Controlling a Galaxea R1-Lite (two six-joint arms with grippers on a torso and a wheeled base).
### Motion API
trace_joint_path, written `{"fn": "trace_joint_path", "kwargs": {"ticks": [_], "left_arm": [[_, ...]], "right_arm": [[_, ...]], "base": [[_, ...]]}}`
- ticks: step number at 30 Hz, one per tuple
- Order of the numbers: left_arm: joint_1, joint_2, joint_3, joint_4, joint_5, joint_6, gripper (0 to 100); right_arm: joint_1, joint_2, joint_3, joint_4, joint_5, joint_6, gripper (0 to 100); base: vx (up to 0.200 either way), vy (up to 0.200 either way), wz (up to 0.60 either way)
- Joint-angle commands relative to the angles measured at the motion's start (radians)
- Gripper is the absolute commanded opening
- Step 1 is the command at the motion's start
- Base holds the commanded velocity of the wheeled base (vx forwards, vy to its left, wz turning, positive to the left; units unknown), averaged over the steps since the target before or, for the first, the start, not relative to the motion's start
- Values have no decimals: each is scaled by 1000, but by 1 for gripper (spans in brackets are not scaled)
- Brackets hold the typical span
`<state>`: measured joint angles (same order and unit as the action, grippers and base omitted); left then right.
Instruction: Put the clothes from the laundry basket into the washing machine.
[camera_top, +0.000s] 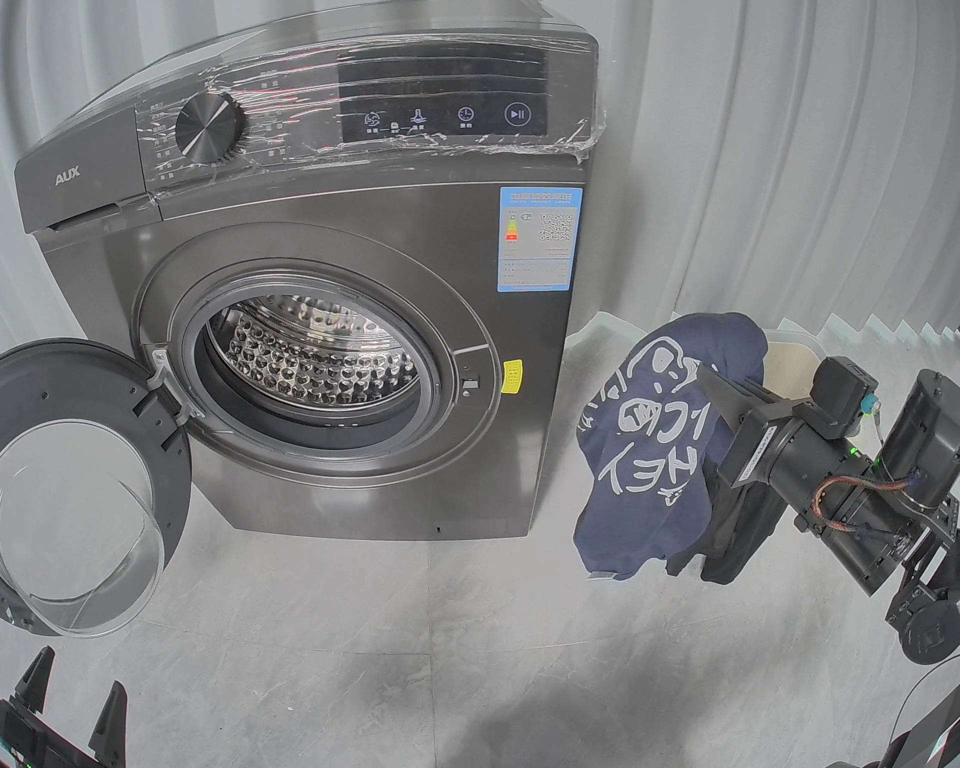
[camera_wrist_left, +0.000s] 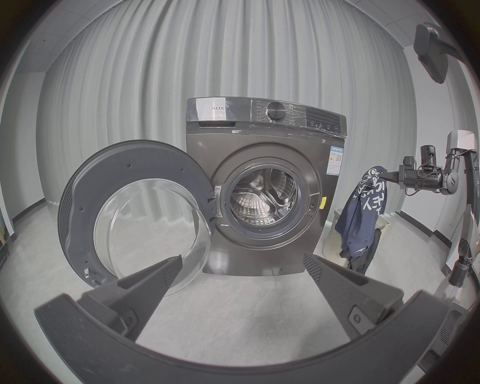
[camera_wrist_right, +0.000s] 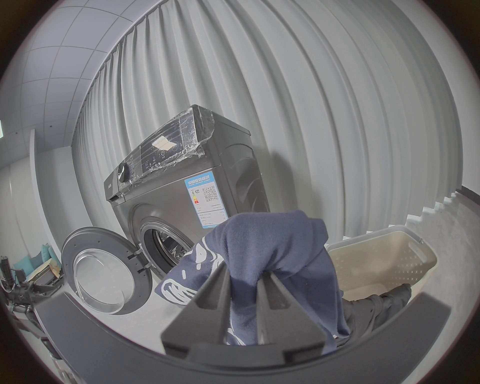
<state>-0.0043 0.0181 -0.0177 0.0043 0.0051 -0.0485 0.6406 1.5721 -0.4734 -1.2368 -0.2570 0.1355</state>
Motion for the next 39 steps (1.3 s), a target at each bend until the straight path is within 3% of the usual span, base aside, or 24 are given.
{"fn": "trace_joint_path", "kwargs": {"ticks": [1,10,22,39], "left_arm": [[1,-12,15,0,-1,-1,100],[1,-12,15,0,1,-1,100],[1,-12,15,0,-1,-1,100],[1,-12,15,0,-1,-1,100]], "right_arm": [[2,0,4,-1,-1,-1,0],[-1,0,6,-1,-5,1,0],[-7,2,16,0,-2,1,0],[-7,3,24,0,-1,-1,0]], "base": [[-200,0,0],[-200,0,0],[0,0,0],[0,200,0]]}}
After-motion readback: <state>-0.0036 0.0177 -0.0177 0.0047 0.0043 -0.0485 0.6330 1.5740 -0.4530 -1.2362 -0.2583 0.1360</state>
